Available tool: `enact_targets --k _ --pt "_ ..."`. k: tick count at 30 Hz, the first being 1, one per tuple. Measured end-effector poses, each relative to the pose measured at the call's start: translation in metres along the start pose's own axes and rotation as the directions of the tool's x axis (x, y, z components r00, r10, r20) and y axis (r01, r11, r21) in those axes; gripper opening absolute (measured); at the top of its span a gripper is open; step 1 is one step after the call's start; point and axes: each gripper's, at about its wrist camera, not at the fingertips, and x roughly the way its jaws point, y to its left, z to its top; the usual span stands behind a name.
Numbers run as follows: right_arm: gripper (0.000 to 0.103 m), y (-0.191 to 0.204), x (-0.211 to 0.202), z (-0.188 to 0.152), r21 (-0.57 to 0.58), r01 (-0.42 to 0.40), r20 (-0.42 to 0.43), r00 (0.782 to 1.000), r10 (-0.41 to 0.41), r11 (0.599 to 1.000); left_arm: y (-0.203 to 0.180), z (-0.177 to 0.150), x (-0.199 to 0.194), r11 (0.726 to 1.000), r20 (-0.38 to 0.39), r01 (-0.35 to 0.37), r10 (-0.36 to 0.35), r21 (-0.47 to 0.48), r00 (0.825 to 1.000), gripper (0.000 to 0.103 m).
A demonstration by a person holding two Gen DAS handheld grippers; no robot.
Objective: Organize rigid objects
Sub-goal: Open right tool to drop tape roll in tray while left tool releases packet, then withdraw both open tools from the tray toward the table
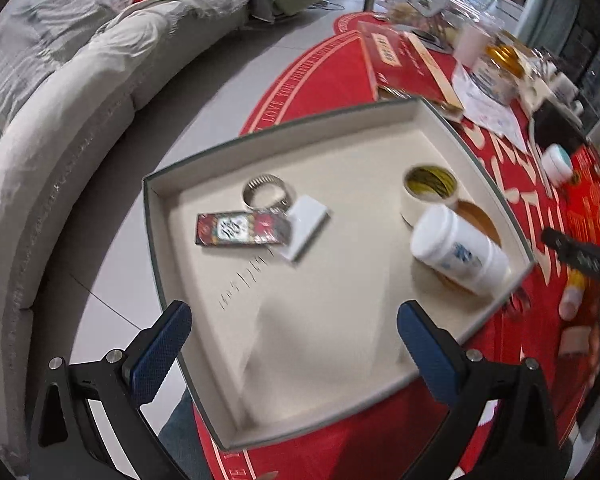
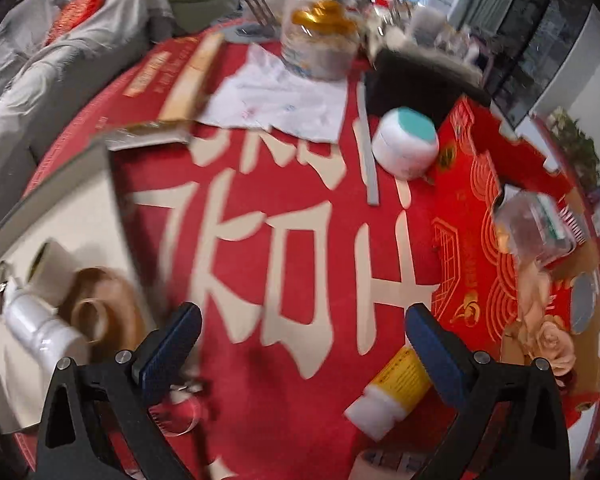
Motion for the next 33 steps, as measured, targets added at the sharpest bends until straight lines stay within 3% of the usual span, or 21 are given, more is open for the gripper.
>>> enact_targets --k 6,11,14,17,21,23,27,30,33 --pt "0.102 -0.010 0.024 -0.002 0.098 -0.001 -0.067 0.998 0.008 0.995 -0.007 -0.007 -0.004 0.999 -0.010 -0.009 0.010 0.035 1.000 0.103" --pt "0.103 -0.022 0.029 -0.025 0.332 -0.087 -0.119 0.984 0.133 0.939 -0.003 -0.013 -0.007 0.999 -0.015 -0.021 0.022 0.040 1.000 0.103" --pt "0.102 -0.021 0.016 -0.047 0.387 -0.102 -0.104 0.983 0.153 0.916 -0.001 -0.018 -0.012 0.999 -0.012 -0.016 0.017 0.035 1.000 0.103" --pt "0.102 -0.012 -0.001 -0.075 0.385 -0.150 -0.105 0.973 0.204 0.911 -0.004 -0.024 -0.017 0.999 -0.007 -0.008 0.009 0.050 1.000 0.103" --pt "0.102 0.001 -0.026 -0.113 0.335 -0.262 -0.118 0.942 0.316 0.905 -0.013 -0.038 -0.026 0.996 0.002 0.001 -0.001 0.095 1.000 0.103" --pt "0.102 -0.005 -0.049 -0.129 0.314 -0.248 -0.065 0.957 0.282 0.916 -0.022 -0.049 -0.033 0.990 0.012 0.020 -0.022 0.136 1.000 0.103" --pt "0.102 -0.032 -0.100 -0.159 0.243 -0.155 0.075 0.987 0.140 0.958 -0.050 -0.082 -0.042 0.955 -0.003 0.092 -0.095 0.281 0.995 0.103" --pt "0.102 -0.057 -0.100 -0.168 0.271 -0.115 0.047 0.993 0.106 0.956 -0.076 -0.112 -0.047 0.909 -0.013 0.110 -0.115 0.402 0.993 0.103" --pt "0.102 -0.088 -0.088 -0.197 0.391 -0.119 -0.020 0.990 0.138 0.913 -0.100 -0.136 -0.049 0.869 -0.024 0.110 -0.113 0.483 0.993 0.103"
